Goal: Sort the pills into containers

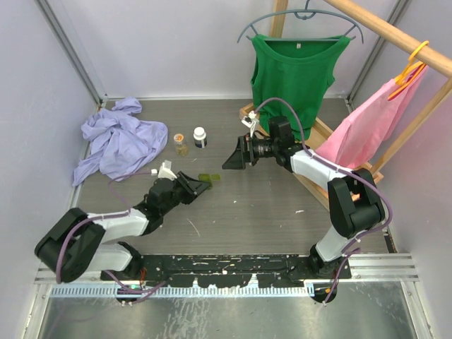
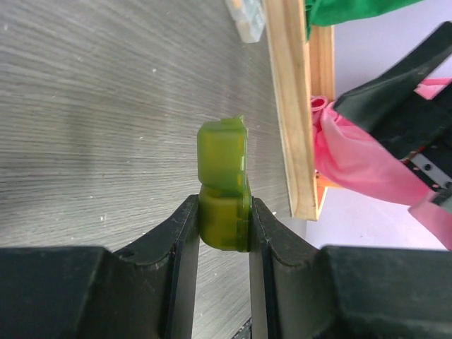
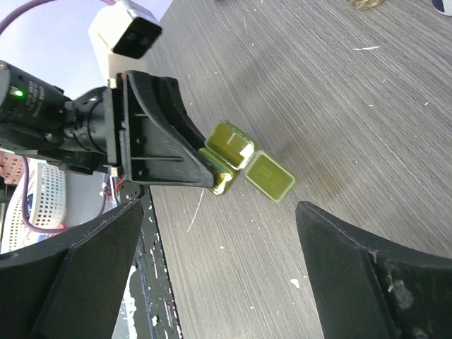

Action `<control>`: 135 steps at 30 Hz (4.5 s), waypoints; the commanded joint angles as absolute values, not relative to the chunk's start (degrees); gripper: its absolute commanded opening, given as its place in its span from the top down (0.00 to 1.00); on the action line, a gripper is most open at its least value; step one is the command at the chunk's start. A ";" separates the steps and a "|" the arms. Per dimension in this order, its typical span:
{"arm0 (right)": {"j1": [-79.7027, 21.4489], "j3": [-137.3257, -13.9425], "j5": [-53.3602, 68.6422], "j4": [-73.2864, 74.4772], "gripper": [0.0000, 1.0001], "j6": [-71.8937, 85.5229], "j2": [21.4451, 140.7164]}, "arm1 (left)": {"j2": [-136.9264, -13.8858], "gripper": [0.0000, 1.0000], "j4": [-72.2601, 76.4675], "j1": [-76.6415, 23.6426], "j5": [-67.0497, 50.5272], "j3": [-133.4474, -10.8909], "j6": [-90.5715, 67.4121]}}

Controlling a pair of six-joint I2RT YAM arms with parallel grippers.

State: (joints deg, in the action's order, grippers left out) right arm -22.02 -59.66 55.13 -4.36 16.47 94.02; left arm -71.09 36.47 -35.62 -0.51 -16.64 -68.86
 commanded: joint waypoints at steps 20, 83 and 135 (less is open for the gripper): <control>-21.23 -59.81 55.02 -6.81 0.04 16.36 91.58 | -93.57 0.78 50.20 -35.95 -3.25 -20.60 -74.50; -19.33 -61.51 56.33 1.63 0.04 1.14 86.93 | -88.21 0.98 0.04 -38.26 1.23 -40.29 -44.89; -38.03 -73.39 28.84 21.75 0.99 -21.09 103.14 | -87.07 0.50 21.40 -28.21 -14.19 -32.91 -47.53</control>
State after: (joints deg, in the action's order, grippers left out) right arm -37.56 -71.09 29.85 22.02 -19.25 106.54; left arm -86.54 16.34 -28.67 -12.23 -31.20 -47.11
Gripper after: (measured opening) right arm 0.033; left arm 0.502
